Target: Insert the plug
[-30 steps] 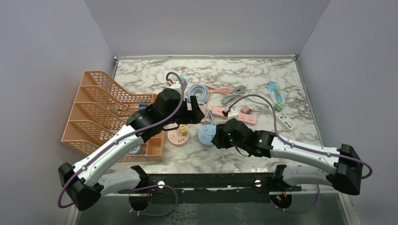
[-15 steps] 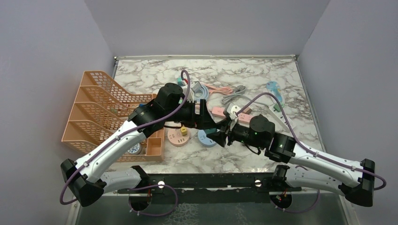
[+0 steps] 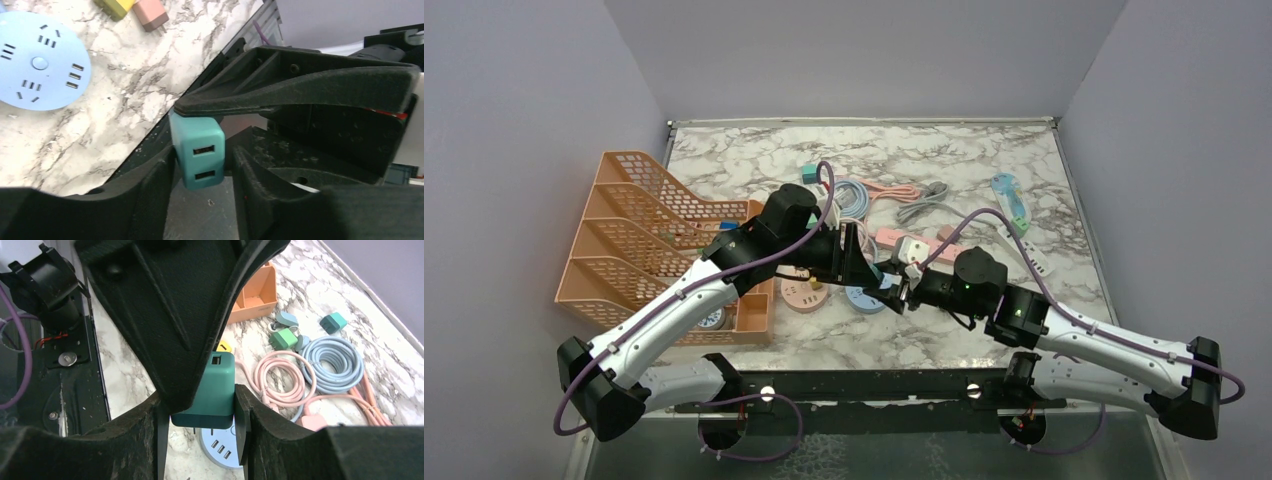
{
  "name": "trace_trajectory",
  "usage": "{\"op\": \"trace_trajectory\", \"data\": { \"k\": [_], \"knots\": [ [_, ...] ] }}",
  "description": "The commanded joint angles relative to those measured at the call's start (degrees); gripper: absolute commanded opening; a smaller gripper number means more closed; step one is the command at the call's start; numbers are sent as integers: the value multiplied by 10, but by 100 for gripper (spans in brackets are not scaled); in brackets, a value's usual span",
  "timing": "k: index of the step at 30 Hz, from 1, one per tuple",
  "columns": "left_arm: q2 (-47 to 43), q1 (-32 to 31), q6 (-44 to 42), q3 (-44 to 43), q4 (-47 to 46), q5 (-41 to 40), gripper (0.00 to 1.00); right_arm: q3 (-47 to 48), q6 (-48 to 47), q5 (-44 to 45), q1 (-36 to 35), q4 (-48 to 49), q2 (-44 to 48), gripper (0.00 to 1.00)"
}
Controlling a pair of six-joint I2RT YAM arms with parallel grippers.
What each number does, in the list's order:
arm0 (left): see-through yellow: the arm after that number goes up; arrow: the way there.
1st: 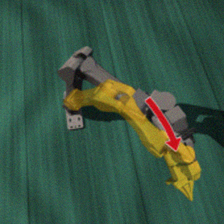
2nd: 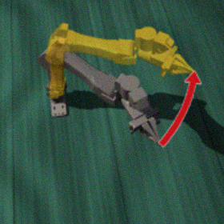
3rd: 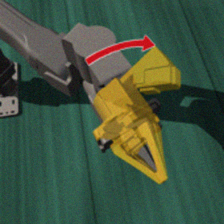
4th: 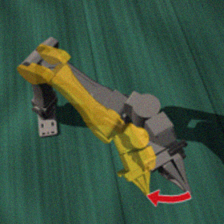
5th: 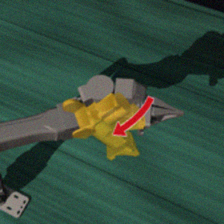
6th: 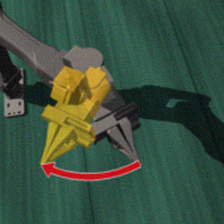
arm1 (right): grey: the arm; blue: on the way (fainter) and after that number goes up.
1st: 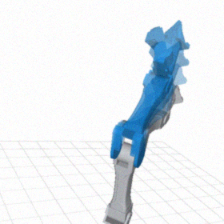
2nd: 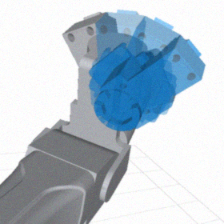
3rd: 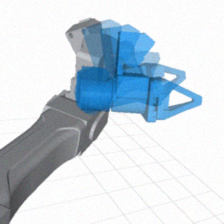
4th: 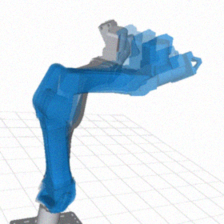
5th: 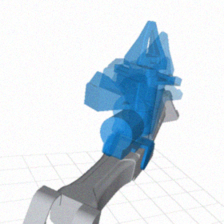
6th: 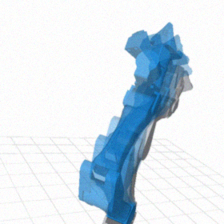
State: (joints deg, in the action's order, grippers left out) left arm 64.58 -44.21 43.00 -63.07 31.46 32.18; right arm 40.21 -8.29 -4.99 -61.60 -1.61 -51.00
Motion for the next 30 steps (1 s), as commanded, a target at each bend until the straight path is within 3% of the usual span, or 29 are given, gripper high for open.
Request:
{"op": "trace_trajectory", "data": {
  "k": [1, 5, 8, 10, 13, 21, 30],
  "knots": [
    [-13, 2, 1, 3, -11, 10, 40, 16, -35, -32, -4, 28, -8, 20],
    [-15, 1, -2, 4, -10, -5, 16, 25, -25, -27, -4, 18, -21, 23],
    [-19, 3, -4, 8, -5, -32, 0, 35, 7, -3, -4, 6, -29, 42],
    [-25, 4, -9, 8, 6, -66, 0, 40, 31, 18, -4, -7, -29, 60],
    [-36, 7, -11, 1, 33, -139, 0, 35, 57, 27, -4, -20, -12, 70],
    [-64, 10, 33, -7, 149, -392, 0, -6, 200, 78, -4, -36, 72, 71],
    [-69, 12, 120, 26, 244, -536, 0, 36, 453, 246, -4, -238, 69, 71]
  ]
}}
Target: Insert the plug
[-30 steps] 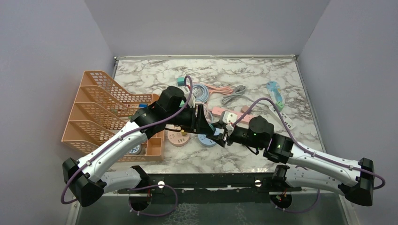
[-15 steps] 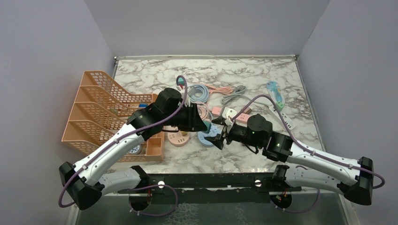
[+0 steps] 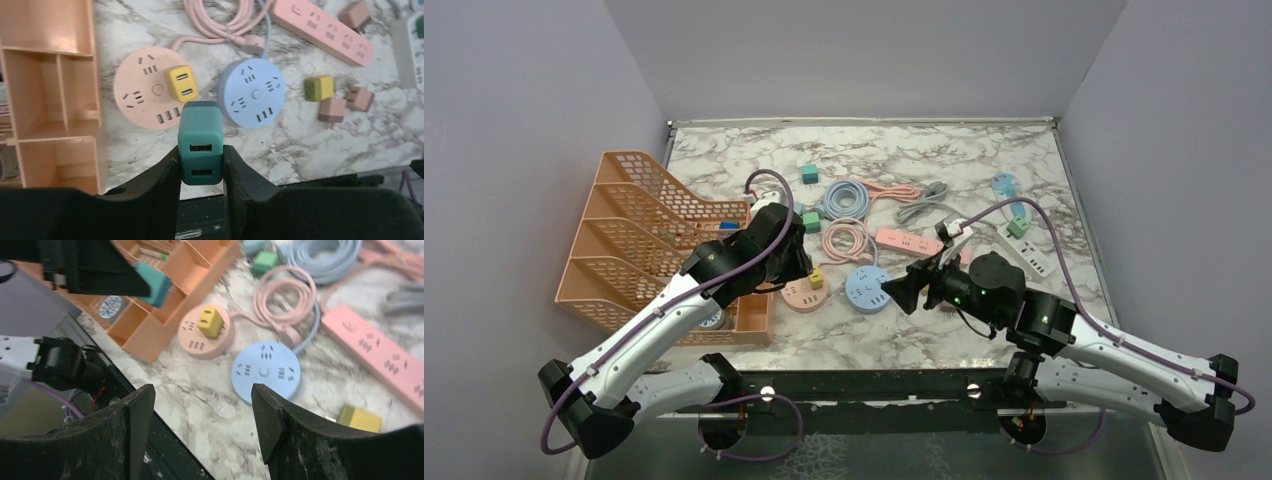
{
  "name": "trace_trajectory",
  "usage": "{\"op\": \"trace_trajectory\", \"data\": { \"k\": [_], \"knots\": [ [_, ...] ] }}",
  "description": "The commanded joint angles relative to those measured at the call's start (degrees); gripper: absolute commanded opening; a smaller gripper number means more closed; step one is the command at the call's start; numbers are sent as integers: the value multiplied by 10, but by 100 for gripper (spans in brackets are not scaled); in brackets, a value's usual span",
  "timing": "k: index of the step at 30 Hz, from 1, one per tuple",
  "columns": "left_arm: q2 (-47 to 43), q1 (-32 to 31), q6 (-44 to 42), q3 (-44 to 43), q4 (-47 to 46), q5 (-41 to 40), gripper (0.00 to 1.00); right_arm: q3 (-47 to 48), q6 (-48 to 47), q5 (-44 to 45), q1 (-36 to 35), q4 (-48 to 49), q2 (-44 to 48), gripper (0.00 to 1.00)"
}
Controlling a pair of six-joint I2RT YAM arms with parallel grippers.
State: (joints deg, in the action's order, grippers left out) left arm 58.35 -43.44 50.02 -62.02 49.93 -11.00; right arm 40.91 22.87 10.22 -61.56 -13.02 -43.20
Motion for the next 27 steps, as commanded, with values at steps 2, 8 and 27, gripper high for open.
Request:
{"op": "trace_trajectory", "data": {
  "k": [2, 8, 27],
  "knots": [
    [-7, 5, 57, 21, 65, -111, 0, 36, 168, 102, -4, -156, -11, 71],
    [12, 8, 68, 54, 64, -114, 0, 32, 271, 122, -5, -191, 2, 70],
    [114, 74, 32, 111, -27, -8, 0, -19, 296, 90, -4, -124, 25, 69]
  ]
}}
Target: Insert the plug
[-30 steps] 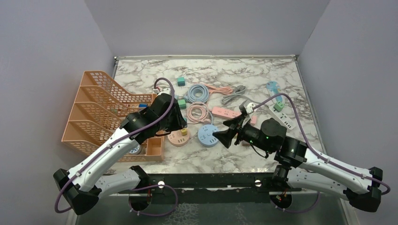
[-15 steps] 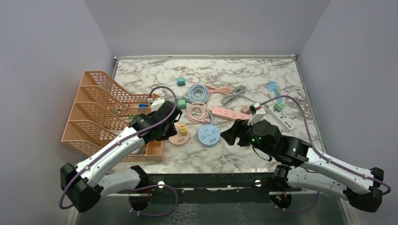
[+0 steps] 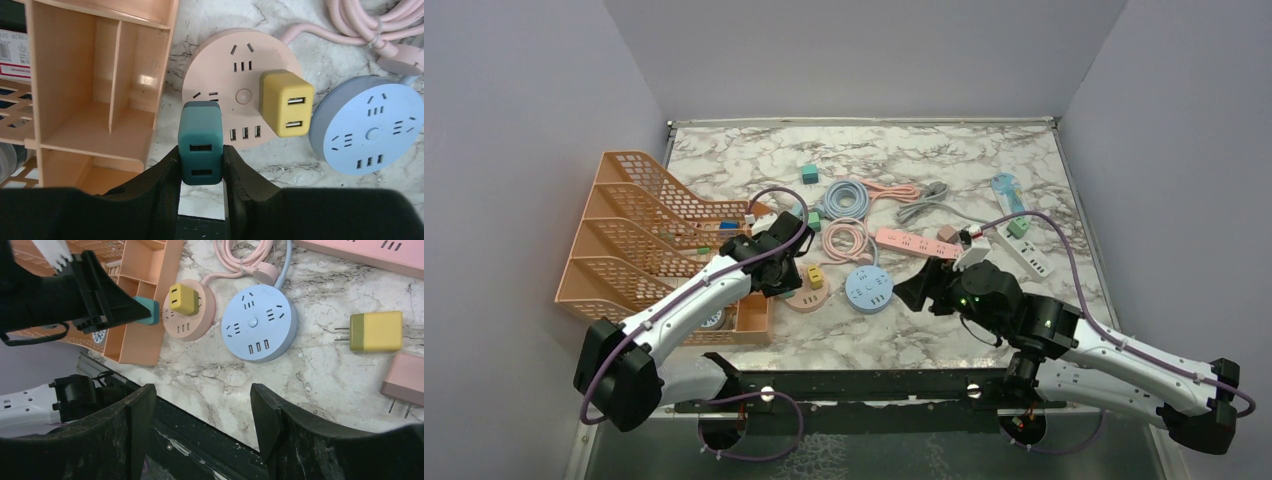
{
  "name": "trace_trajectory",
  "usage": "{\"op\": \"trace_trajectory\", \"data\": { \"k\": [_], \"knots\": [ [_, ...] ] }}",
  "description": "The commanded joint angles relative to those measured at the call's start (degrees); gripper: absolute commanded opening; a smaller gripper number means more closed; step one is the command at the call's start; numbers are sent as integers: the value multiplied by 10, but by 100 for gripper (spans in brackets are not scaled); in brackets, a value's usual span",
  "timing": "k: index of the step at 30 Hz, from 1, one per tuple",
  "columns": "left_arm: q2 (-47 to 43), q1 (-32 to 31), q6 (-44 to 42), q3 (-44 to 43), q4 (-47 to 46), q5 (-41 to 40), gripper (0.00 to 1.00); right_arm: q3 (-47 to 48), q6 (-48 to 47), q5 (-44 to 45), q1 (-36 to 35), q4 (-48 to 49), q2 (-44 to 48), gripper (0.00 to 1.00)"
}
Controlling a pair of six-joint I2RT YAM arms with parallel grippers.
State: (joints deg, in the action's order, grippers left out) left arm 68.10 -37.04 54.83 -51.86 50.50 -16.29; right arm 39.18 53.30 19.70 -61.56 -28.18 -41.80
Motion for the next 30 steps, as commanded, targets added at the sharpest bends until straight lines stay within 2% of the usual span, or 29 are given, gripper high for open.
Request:
{"op": "trace_trajectory", "data": {
  "k": [1, 10, 30],
  "knots": [
    [23, 11, -19, 11, -38, 48, 0, -1, -9, -3, -4, 25, 11, 69],
    [46, 14, -20, 5, -44, 28, 0, -19, -16, -4, -5, 26, 46, 69],
    [99, 15, -35, -6, -43, -12, 0, -22, -19, 3, -4, -7, 62, 69]
  ]
}}
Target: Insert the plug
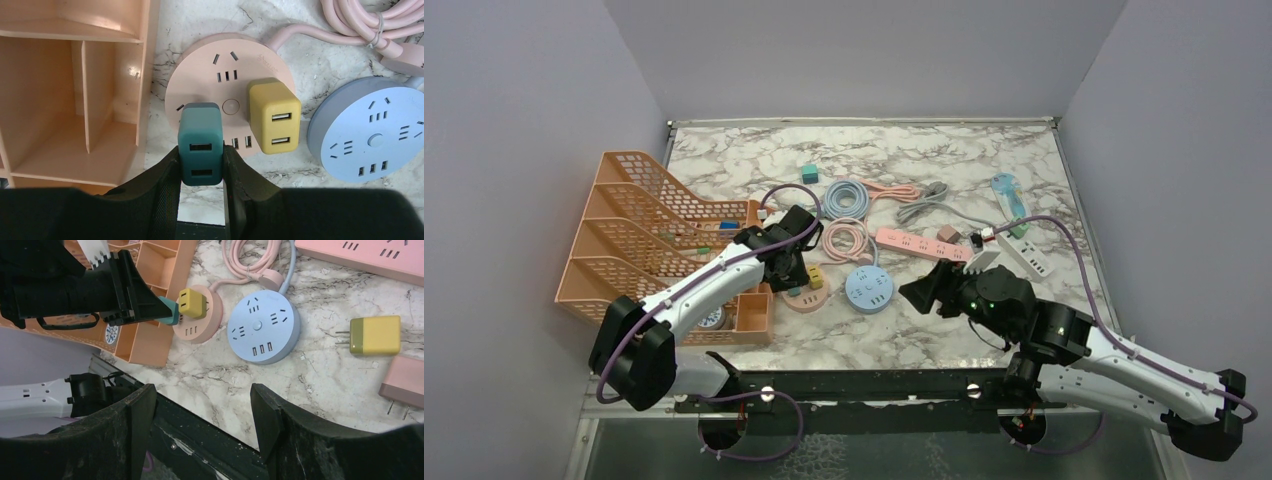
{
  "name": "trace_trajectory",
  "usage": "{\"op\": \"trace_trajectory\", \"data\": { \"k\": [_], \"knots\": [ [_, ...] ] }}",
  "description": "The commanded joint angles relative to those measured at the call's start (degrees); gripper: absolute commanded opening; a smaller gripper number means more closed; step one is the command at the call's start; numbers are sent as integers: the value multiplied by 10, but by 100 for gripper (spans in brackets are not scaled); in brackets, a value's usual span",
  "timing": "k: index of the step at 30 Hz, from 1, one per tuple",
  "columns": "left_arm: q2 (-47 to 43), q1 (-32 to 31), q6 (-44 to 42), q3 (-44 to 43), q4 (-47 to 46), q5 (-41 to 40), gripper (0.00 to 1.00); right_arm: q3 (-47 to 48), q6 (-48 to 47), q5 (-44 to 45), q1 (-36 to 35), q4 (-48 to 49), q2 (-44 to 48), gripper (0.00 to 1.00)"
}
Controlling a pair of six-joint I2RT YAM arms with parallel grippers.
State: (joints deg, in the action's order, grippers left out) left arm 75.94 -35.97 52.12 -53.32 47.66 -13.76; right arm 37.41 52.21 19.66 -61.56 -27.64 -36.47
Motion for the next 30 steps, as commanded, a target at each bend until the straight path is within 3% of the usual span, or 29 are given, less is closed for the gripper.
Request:
{"op": "trace_trajectory", "data": {
  "k": [1, 18, 30],
  "knots": [
    [19, 5, -8, 9, -14, -40, 0, -4, -8, 3, -4, -13, 9, 69],
    [-29, 5, 6, -8, -6, -72, 0, -7, -9, 9, -5, -25, 24, 69],
    [-1, 4, 15, 0, -10, -26, 0, -10, -4, 14, -4, -28, 22, 69]
  ]
}}
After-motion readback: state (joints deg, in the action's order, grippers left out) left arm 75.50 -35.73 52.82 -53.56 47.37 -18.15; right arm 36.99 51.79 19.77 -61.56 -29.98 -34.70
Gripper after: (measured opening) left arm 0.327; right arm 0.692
